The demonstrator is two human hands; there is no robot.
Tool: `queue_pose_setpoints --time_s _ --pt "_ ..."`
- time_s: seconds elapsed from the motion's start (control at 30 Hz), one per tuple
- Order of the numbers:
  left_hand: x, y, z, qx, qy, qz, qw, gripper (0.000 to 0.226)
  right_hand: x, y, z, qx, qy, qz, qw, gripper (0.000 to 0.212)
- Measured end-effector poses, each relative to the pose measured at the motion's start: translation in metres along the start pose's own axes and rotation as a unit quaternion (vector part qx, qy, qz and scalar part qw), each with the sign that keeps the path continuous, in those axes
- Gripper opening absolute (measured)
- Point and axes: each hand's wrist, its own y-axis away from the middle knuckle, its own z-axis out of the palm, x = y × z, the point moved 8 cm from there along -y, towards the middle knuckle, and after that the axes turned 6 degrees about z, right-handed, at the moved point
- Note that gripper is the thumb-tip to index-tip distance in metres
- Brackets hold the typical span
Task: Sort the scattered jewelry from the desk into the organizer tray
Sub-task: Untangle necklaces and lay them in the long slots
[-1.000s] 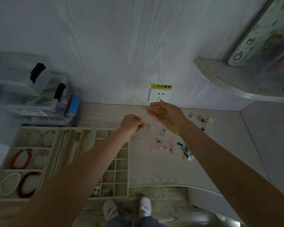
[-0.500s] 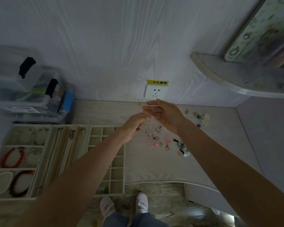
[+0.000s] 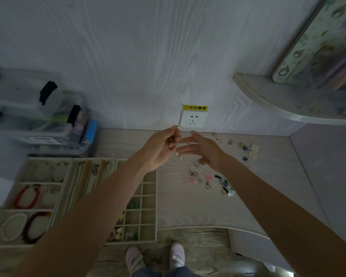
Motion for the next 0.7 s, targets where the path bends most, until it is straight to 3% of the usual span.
queue_pose_setpoints --time_s 0.2,0.37,0.53,0.7 --pt "0.018 0.021 -0.022 0.029 0.017 0.017 0.999 0.025 -0.008 0.001 0.03 -0.063 0.073 -0.032 0.995 0.042" --pt "0.033 0.041 -0.071 0.139 -0.092 0.038 0.985 0.018 -0.018 0.002 0.043 -0.068 0.108 -0.084 0.988 0.023" --pt "0.059 0.068 -0.098 0.166 -0.225 0.079 0.957 0.019 -0.031 0.006 0.072 -0.08 0.159 -0.112 0.978 0.022" --pt "0.078 0.093 -0.117 0.193 -0.205 0.105 0.954 0.019 -0.047 0.008 0.099 -0.059 0.209 -0.136 0.967 0.014"
